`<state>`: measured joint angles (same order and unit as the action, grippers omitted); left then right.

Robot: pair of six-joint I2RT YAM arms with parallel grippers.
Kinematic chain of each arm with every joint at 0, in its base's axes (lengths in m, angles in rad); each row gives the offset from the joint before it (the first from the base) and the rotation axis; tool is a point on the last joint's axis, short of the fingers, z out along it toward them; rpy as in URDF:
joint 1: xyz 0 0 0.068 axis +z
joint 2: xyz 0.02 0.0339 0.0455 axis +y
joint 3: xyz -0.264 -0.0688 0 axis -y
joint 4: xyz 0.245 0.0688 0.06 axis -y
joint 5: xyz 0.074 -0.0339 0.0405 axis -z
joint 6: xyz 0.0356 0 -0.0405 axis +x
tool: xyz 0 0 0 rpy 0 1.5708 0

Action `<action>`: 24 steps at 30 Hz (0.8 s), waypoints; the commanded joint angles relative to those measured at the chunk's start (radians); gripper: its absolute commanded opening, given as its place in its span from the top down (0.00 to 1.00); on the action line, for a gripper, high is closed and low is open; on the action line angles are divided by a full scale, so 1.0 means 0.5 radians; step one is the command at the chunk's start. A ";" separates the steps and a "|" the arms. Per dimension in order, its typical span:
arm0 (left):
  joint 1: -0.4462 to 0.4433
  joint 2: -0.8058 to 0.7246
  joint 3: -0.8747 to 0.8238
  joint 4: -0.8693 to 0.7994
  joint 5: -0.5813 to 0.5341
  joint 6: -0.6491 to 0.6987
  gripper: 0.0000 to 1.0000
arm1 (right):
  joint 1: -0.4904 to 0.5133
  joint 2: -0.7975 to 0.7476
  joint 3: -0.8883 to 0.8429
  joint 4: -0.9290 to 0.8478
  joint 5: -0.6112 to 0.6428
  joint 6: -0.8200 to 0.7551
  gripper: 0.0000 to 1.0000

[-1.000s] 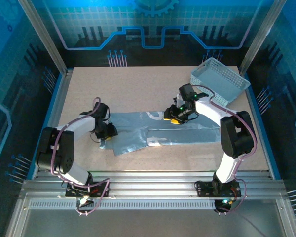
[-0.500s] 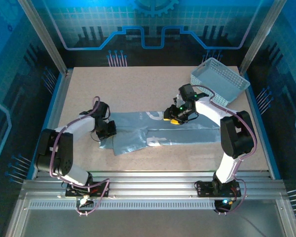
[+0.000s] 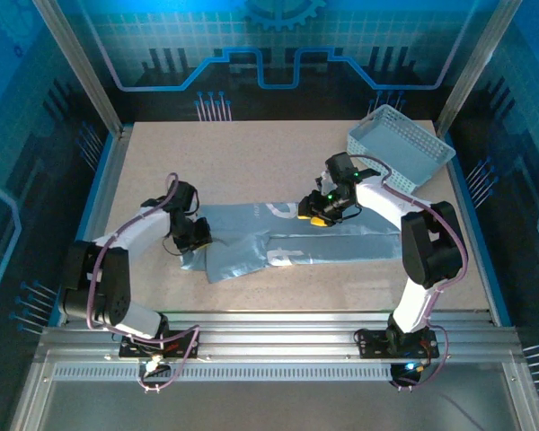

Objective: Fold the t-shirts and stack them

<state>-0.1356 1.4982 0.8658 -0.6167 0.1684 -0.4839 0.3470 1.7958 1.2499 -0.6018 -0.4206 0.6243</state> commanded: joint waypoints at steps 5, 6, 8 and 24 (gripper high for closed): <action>-0.043 0.137 0.078 -0.026 0.088 -0.064 0.80 | 0.030 0.003 0.029 -0.049 -0.006 -0.012 0.51; -0.048 0.148 0.076 -0.021 0.092 -0.063 0.80 | 0.027 0.000 0.021 -0.047 -0.004 -0.012 0.51; -0.057 0.161 0.071 -0.008 0.090 -0.071 0.81 | 0.027 -0.012 0.005 -0.044 -0.002 -0.012 0.51; -0.063 -0.034 0.199 -0.396 0.037 -0.281 1.00 | 0.006 -0.035 -0.012 -0.054 0.012 -0.015 0.51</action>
<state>-0.1604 1.5158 0.9192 -0.7063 0.1806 -0.5575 0.3470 1.7958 1.2488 -0.6022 -0.4198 0.6243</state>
